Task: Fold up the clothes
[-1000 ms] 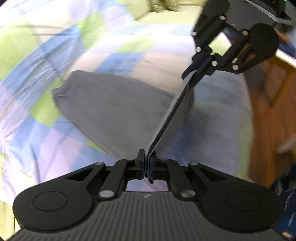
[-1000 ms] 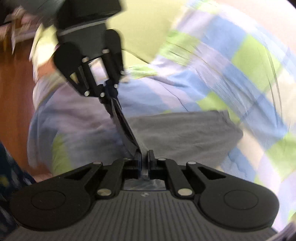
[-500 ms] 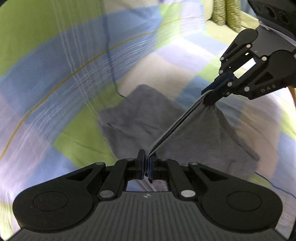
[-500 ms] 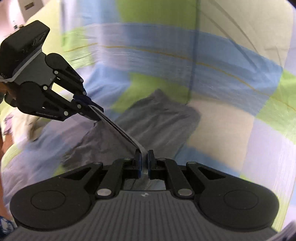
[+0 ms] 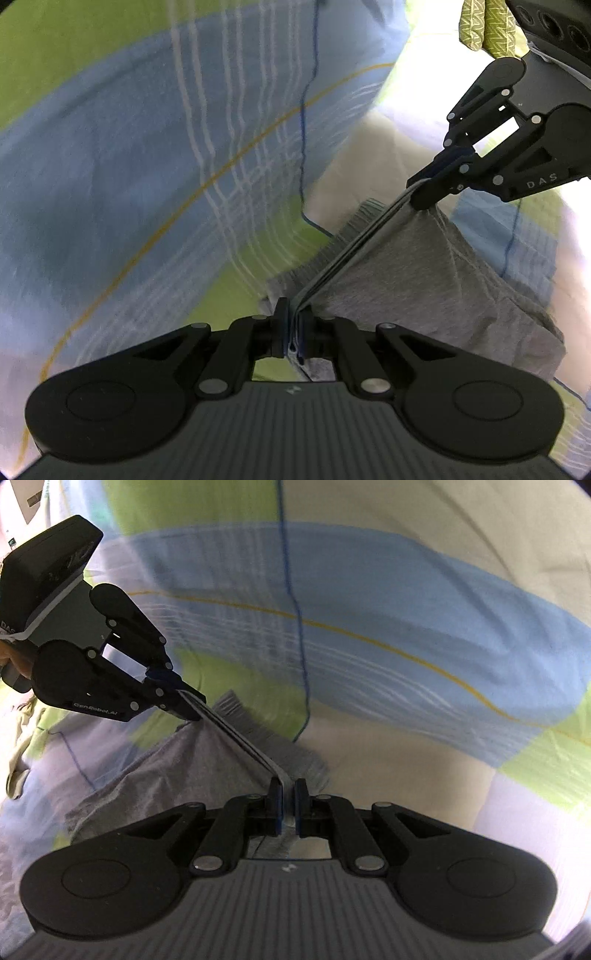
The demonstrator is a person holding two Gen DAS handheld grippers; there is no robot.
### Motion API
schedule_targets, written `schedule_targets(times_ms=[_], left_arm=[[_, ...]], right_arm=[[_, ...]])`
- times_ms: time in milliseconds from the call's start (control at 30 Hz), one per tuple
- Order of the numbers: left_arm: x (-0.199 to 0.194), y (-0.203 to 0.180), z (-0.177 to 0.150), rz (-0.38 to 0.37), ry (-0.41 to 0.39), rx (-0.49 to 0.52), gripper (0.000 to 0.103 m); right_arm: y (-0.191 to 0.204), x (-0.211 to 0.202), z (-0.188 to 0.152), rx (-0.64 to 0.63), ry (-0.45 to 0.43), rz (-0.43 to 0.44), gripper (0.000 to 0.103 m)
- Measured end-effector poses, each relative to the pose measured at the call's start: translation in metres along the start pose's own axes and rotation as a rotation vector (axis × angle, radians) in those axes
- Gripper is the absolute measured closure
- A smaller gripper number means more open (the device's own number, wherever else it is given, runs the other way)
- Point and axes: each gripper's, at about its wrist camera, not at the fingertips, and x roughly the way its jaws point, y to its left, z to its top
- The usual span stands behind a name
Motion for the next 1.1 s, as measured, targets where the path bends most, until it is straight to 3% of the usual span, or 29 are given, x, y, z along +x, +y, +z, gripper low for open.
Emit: schedule_targets(times_ms=[67, 133, 167, 200, 233, 300, 367, 433, 533, 600, 633, 700, 767, 833, 900, 967, 1100], left_arm=[[0.007, 0.001, 0.0, 0.019, 0.014, 0.01, 0.094], [0.014, 0.001, -0.001, 0.074, 0.033, 0.009, 0.064], [0.015, 0.002, -0.002, 0.096, 0.035, 0.003, 0.057], [0.012, 0.003, -0.004, 0.115, 0.022, -0.014, 0.051], [0.004, 0.006, -0.006, 0.137, -0.004, -0.051, 0.051], [-0.014, 0.01, -0.012, 0.154, -0.062, -0.116, 0.051], [-0.027, 0.007, -0.019, 0.13, -0.11, -0.136, 0.051], [-0.035, -0.003, -0.028, 0.047, -0.147, -0.12, 0.05], [-0.015, -0.021, -0.03, -0.03, -0.121, -0.032, 0.049], [0.011, -0.026, -0.029, 0.041, -0.092, 0.016, 0.049], [0.014, -0.025, -0.029, 0.072, -0.084, 0.007, 0.05], [0.01, -0.021, -0.031, 0.121, -0.091, -0.025, 0.051], [-0.016, -0.023, -0.046, 0.107, -0.155, -0.028, 0.05], [-0.038, -0.047, -0.071, 0.116, -0.165, 0.098, 0.05], [-0.047, -0.074, -0.098, 0.099, -0.143, 0.25, 0.05], [-0.058, -0.115, -0.139, 0.052, -0.097, 0.442, 0.05], [-0.054, -0.166, -0.188, 0.02, -0.056, 0.615, 0.05]], right_arm=[[-0.005, 0.003, -0.001, 0.008, -0.004, -0.008, 0.099], [-0.009, 0.008, -0.003, 0.03, 0.001, -0.03, 0.096], [-0.01, 0.011, -0.005, 0.045, 0.005, -0.055, 0.095], [-0.01, 0.013, -0.007, 0.061, 0.009, -0.08, 0.081], [-0.011, 0.016, -0.005, 0.072, 0.007, -0.107, 0.065], [-0.01, 0.008, -0.007, 0.125, -0.055, -0.262, 0.06], [-0.007, -0.005, -0.011, 0.164, -0.109, -0.315, 0.06], [0.001, -0.021, -0.02, 0.204, -0.178, -0.264, 0.062], [0.022, -0.02, -0.033, 0.166, -0.17, -0.088, 0.067], [0.032, -0.003, -0.039, 0.13, -0.114, -0.056, 0.07], [0.034, 0.004, -0.041, 0.123, -0.091, -0.08, 0.07], [0.027, 0.012, -0.047, 0.159, -0.08, -0.226, 0.068], [0.022, -0.005, -0.054, 0.205, -0.124, -0.323, 0.069], [0.037, -0.03, -0.065, 0.175, -0.171, -0.345, 0.068], [0.077, -0.051, -0.085, 0.057, -0.175, -0.322, 0.067], [0.121, -0.061, -0.108, -0.074, -0.144, -0.274, 0.066], [0.218, -0.059, -0.167, -0.383, -0.046, -0.196, 0.067]])
